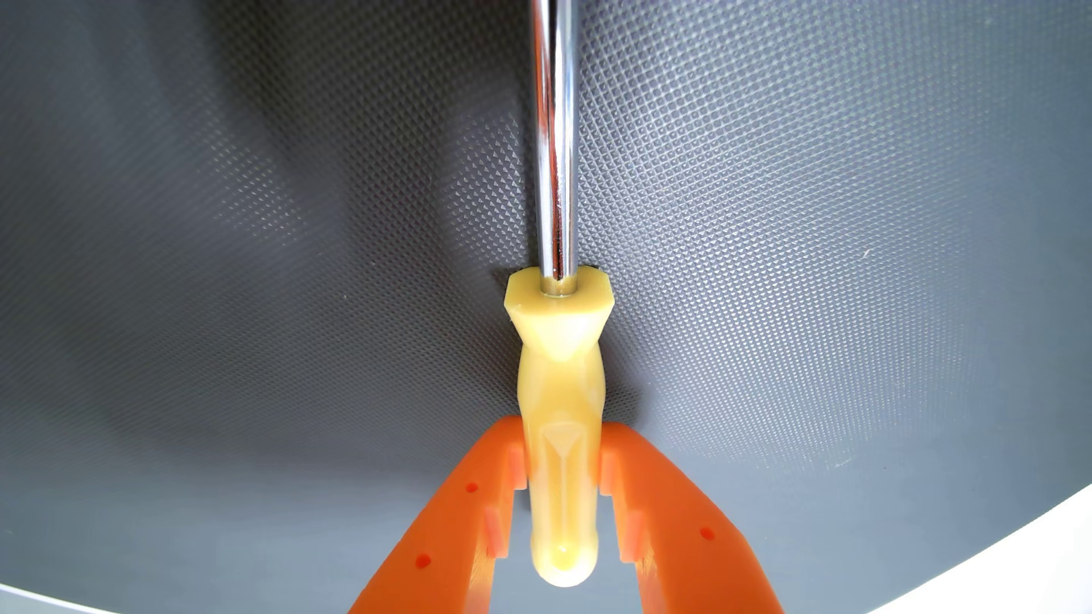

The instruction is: Grab the yellow screwdriver

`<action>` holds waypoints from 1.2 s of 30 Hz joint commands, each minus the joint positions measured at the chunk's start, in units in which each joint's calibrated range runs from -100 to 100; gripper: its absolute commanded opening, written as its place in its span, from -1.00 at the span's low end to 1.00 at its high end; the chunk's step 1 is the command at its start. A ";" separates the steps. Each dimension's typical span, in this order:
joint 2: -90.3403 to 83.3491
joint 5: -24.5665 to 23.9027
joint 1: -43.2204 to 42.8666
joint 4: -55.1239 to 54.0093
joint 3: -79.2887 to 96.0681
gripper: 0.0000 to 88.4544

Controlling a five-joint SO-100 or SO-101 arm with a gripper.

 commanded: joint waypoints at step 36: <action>0.28 0.89 -0.36 -1.46 0.77 -0.76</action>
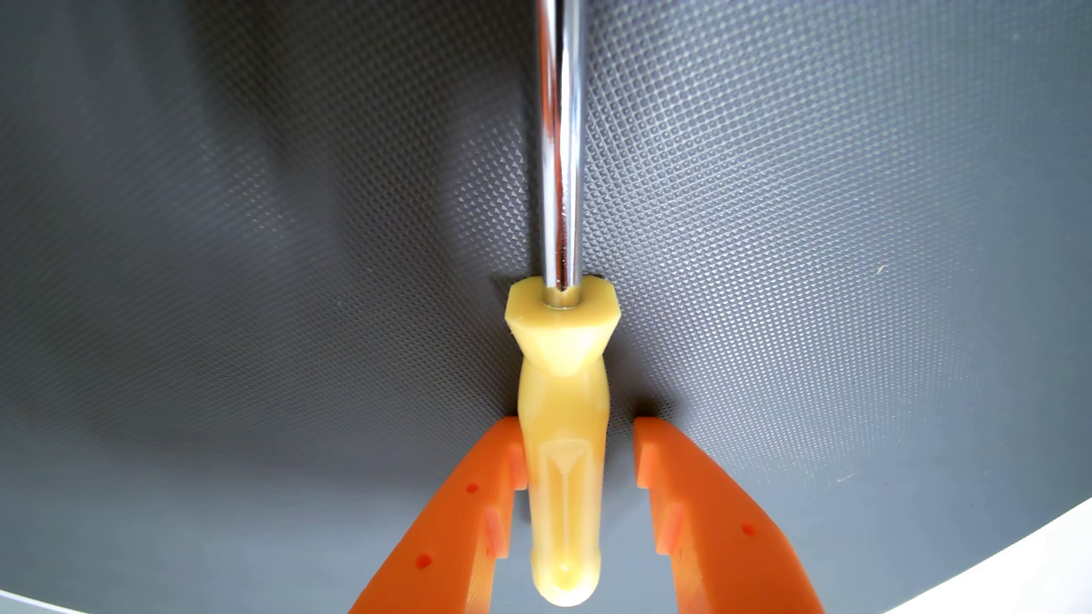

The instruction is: Grab the yellow screwdriver

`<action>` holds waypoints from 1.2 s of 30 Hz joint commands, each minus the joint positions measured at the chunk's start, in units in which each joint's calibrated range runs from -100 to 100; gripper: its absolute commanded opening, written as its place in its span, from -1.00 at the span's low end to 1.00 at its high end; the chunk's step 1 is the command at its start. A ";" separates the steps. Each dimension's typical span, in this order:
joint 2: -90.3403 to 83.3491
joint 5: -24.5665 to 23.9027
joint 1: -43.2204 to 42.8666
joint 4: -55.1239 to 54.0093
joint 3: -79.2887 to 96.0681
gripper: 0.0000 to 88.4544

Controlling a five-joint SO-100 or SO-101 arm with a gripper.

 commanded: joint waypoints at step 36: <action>-10.67 -0.26 -0.36 7.89 -0.58 -0.98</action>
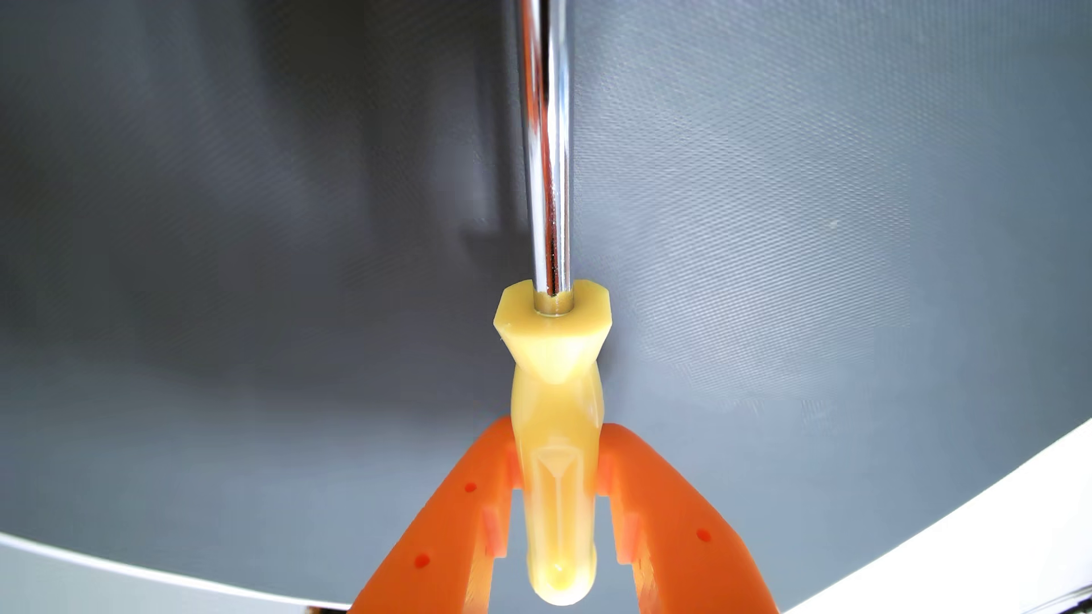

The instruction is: Grab the yellow screwdriver

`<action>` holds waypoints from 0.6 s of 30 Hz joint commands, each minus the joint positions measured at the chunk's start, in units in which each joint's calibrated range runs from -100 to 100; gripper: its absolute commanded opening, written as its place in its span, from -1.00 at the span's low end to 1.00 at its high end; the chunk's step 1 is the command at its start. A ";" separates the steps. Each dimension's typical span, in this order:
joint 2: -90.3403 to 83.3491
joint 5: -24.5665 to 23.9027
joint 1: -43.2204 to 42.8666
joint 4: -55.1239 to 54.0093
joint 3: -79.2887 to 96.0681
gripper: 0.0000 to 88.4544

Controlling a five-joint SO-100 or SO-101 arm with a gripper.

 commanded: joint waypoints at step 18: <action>-23.68 0.01 -0.77 15.20 -0.40 -0.98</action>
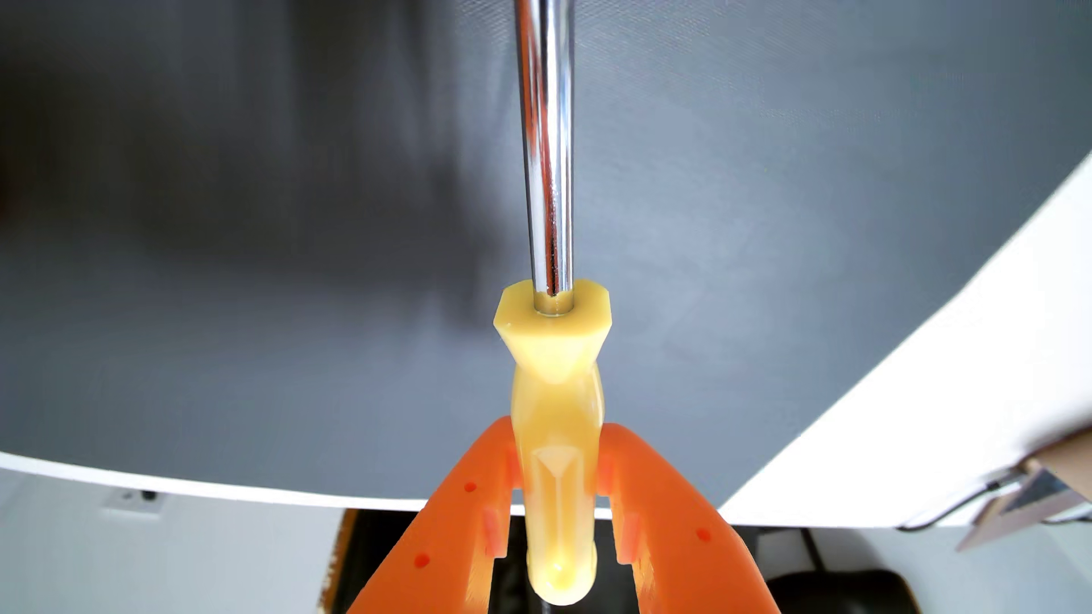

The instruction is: Grab the yellow screwdriver

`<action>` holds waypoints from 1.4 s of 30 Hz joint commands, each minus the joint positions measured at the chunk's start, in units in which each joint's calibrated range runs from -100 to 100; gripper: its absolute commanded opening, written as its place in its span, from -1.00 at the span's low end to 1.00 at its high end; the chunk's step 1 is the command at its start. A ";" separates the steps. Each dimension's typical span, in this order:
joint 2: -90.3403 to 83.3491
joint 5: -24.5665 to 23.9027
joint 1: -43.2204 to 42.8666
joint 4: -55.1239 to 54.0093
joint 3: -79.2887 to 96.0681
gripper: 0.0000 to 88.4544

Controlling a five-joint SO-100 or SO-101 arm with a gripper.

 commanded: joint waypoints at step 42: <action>-37.46 -5.23 1.78 4.98 17.34 -0.98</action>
